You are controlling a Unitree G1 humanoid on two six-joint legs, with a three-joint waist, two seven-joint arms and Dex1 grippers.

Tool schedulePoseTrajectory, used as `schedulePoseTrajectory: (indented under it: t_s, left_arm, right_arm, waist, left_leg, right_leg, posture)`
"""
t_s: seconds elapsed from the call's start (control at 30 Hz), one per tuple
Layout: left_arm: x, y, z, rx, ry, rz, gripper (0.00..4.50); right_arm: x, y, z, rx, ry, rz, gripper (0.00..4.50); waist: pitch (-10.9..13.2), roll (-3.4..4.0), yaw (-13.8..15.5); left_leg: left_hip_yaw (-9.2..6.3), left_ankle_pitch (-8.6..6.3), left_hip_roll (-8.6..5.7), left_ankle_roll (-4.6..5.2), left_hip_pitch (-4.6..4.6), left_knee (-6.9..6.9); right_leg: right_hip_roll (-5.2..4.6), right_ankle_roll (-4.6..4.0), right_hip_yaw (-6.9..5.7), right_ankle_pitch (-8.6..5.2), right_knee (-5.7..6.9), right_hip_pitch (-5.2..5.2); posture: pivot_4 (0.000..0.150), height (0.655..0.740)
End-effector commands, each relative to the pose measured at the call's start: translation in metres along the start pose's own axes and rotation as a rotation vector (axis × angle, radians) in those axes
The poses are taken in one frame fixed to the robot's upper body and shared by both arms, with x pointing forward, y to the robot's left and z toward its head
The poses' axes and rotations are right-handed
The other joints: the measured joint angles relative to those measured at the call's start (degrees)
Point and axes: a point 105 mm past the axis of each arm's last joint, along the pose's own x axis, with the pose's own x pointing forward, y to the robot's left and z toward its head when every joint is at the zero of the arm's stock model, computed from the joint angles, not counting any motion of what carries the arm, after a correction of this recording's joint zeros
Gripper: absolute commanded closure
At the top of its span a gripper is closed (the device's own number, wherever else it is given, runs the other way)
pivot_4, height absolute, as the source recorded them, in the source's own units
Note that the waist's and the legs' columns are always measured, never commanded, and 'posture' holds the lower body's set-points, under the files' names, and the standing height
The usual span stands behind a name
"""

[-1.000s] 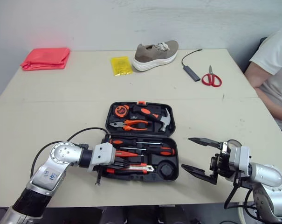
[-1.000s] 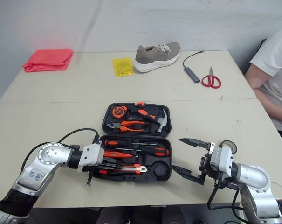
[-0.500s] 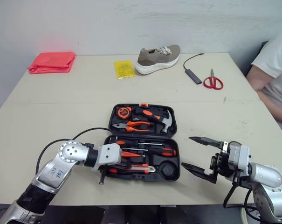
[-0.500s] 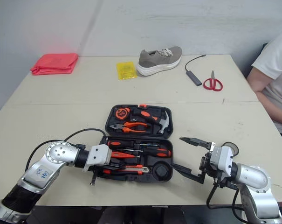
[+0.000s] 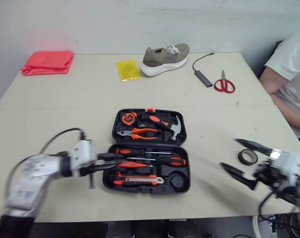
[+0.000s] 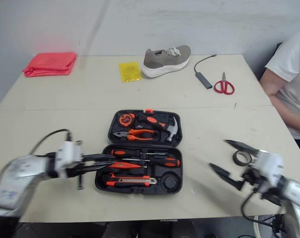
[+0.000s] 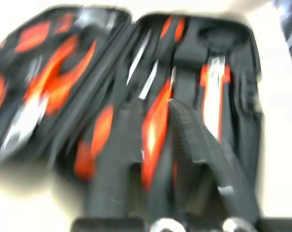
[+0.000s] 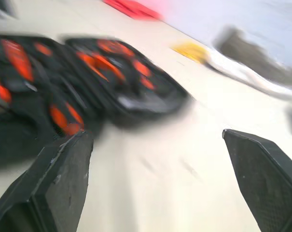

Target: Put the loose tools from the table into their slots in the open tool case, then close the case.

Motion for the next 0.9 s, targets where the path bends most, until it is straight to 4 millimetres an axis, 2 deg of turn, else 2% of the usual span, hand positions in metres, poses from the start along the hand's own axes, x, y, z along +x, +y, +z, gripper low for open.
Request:
schedulePoseTrajectory:
  t_s: [0.03,0.1,0.17,0.2,0.33,0.4,0.57,0.7,0.77,0.83,0.9]
  left_arm:
    - [-0.048,0.030,-0.013,0.000,0.061,0.261,1.72]
    - [-0.092,0.047,-0.033,-0.040,0.106,0.459,0.86]
    - [-0.124,0.053,-0.046,-0.060,0.140,0.583,0.04]
    - [-0.137,0.054,-0.051,-0.076,0.157,0.625,0.04]
    - [-0.169,0.051,-0.065,-0.124,0.188,0.742,0.04]
    - [-0.171,0.047,-0.066,-0.127,0.193,0.758,0.04]
    - [-0.143,0.039,-0.059,-0.127,0.143,0.647,0.04]
    - [-0.106,0.051,-0.026,-0.074,-0.024,0.572,0.04]
    - [-0.075,0.046,-0.012,-0.054,-0.068,0.470,0.04]
    - [-0.047,0.036,0.006,-0.035,-0.120,0.362,0.04]
    - [-0.030,0.030,0.020,-0.033,-0.160,0.298,0.04]
  right_arm:
    - [-0.043,-0.026,-0.009,-0.022,0.061,-0.187,0.00]
    - [-0.077,-0.036,-0.030,0.007,0.158,-0.312,0.00]
    - [-0.104,-0.040,-0.045,0.024,0.238,-0.393,0.00]
    - [-0.118,-0.042,-0.052,0.034,0.283,-0.439,0.00]
    - [-0.161,-0.049,-0.062,0.031,0.385,-0.568,0.00]
    - [-0.162,-0.049,-0.061,0.030,0.374,-0.573,0.00]
    - [-0.128,-0.052,-0.055,0.035,0.285,-0.508,0.00]
    - [-0.090,-0.055,-0.031,0.016,0.182,-0.371,0.00]
    - [-0.073,-0.050,-0.026,0.040,0.231,-0.254,0.00]
    - [-0.060,-0.056,-0.018,0.028,0.274,-0.201,0.00]
    - [-0.050,-0.060,-0.009,0.012,0.285,-0.155,0.00]
  waist:
    - [0.03,-0.02,0.01]
    - [0.05,-0.03,-0.03]
    - [0.08,-0.05,-0.20]
    - [0.08,-0.05,-0.31]
    - [0.08,-0.03,-0.93]
    - [0.08,-0.03,-1.34]
    - [0.07,-0.04,-1.96]
    - [0.08,0.11,-2.28]
    - [0.07,0.30,-2.07]
    - [0.06,0.43,-1.65]
    - [0.07,0.40,-1.34]
  left_leg:
    - [0.00,-0.04,0.00,-0.06,0.00,0.00]
    - [0.00,-0.19,0.00,-0.31,0.00,-0.04]
    - [0.00,-0.20,0.00,-0.32,0.03,-0.04]
    - [-0.01,-0.22,0.01,-0.35,0.05,-0.12]
    - [0.01,-0.23,-0.01,-0.36,0.05,-0.51]
    - [0.04,-0.23,-0.02,-0.37,0.04,-0.66]
    - [0.10,-0.24,-0.01,-0.40,0.03,-0.85]
    - [0.14,-0.24,-0.01,-0.41,0.05,-0.80]
    - [0.15,-0.23,-0.02,-0.40,0.04,-0.75]
    - [0.19,-0.22,-0.04,-0.40,0.05,-0.68]
    - [0.24,-0.20,-0.07,-0.38,0.05,-0.62]
  right_leg:
    - [0.00,-0.09,-0.01,-0.05,-0.06,0.00]
    - [0.01,-0.78,-0.01,-0.42,-0.23,-0.01]
    - [0.00,-0.79,0.01,-0.43,-0.30,-0.18]
    - [0.00,-0.80,0.02,-0.43,-0.40,-0.25]
    - [-0.02,-0.84,0.04,-0.39,-0.97,-0.14]
    - [-0.07,-0.84,0.06,-0.38,-1.05,-0.12]
    - [-0.06,-0.83,0.10,-0.38,-1.00,-0.04]
    - [-0.06,-0.79,0.11,-0.36,-0.91,-0.02]
    - [-0.06,-0.68,0.12,-0.29,-0.86,0.01]
    - [-0.07,-0.56,0.16,-0.22,-0.77,0.01]
    - [-0.07,-0.15,0.18,0.01,-0.72,0.00]
  posture:
    - [0.150,0.7400]
    - [0.150,0.7400]
    - [0.150,0.7400]
    - [0.150,0.7400]
    - [0.150,0.7400]
    - [0.150,0.7400]
    - [0.150,0.7400]
    - [0.150,0.7400]
    - [0.150,0.7400]
    - [0.150,0.7400]
    - [0.150,0.7400]
